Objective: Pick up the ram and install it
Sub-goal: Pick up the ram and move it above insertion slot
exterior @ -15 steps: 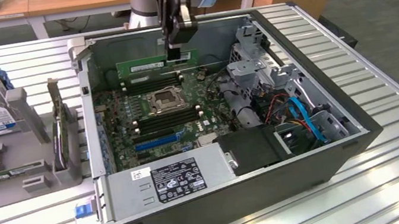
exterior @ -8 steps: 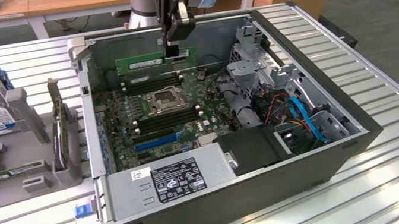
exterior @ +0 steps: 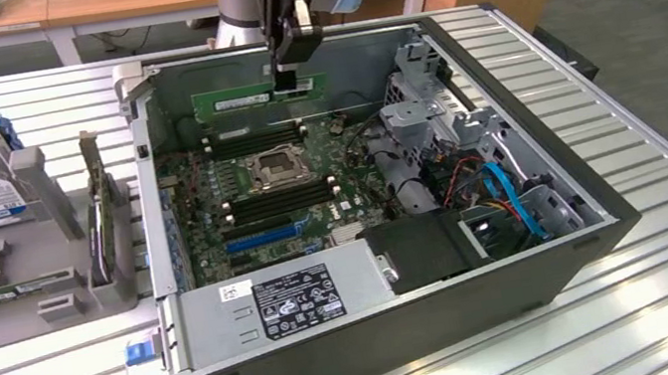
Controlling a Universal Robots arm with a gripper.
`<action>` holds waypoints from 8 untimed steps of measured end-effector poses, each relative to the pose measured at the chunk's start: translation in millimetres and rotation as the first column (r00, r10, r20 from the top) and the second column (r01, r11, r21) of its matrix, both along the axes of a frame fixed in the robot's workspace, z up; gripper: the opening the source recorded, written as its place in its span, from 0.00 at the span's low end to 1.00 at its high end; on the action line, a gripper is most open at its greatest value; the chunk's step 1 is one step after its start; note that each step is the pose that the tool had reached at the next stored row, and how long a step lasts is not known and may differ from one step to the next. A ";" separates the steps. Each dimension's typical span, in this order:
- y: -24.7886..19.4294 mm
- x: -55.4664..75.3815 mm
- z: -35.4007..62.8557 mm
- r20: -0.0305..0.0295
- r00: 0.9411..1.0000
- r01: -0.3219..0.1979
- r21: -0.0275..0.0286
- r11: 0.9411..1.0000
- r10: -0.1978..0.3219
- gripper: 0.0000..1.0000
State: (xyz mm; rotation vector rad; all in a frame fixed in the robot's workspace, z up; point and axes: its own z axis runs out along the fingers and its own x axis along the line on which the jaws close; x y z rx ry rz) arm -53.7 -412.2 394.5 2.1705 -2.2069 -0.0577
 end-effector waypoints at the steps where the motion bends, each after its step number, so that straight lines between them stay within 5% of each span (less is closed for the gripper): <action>1: 0.8 0.0 0.0 0.000 1.000 0.000 0.000 1.000 0.000 0.12; 8: 5.9 0.0 -0.1 0.000 1.000 0.000 0.000 1.000 0.000 0.12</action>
